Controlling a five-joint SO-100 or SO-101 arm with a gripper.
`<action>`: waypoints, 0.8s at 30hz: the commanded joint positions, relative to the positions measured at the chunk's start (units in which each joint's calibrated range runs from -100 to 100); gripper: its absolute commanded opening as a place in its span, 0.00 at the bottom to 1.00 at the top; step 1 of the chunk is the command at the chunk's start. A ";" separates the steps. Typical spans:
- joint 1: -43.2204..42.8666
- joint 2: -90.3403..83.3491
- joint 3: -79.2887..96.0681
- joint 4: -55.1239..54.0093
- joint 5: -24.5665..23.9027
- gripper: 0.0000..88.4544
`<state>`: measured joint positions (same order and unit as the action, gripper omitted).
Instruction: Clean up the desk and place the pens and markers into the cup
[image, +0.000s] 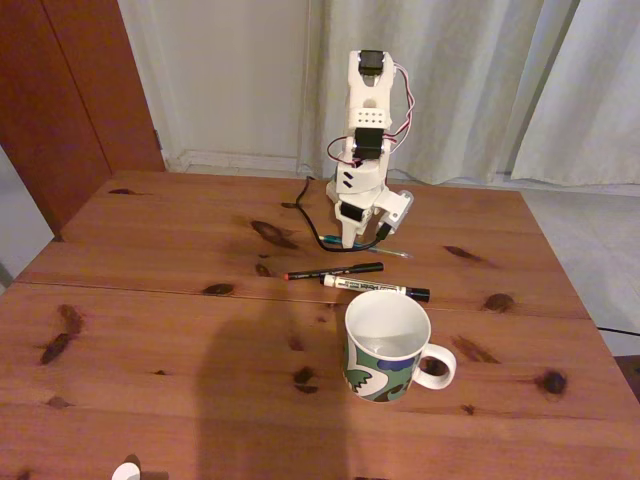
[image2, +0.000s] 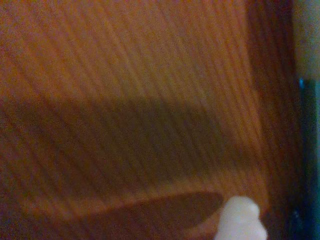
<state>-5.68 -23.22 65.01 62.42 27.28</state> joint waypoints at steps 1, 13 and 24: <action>0.01 0.26 -0.54 -1.22 -0.19 0.17; 0.26 0.09 -0.72 -3.11 -0.09 0.01; 1.78 -7.35 -3.24 -16.27 -2.24 0.01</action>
<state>-4.29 -27.54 65.27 48.07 25.47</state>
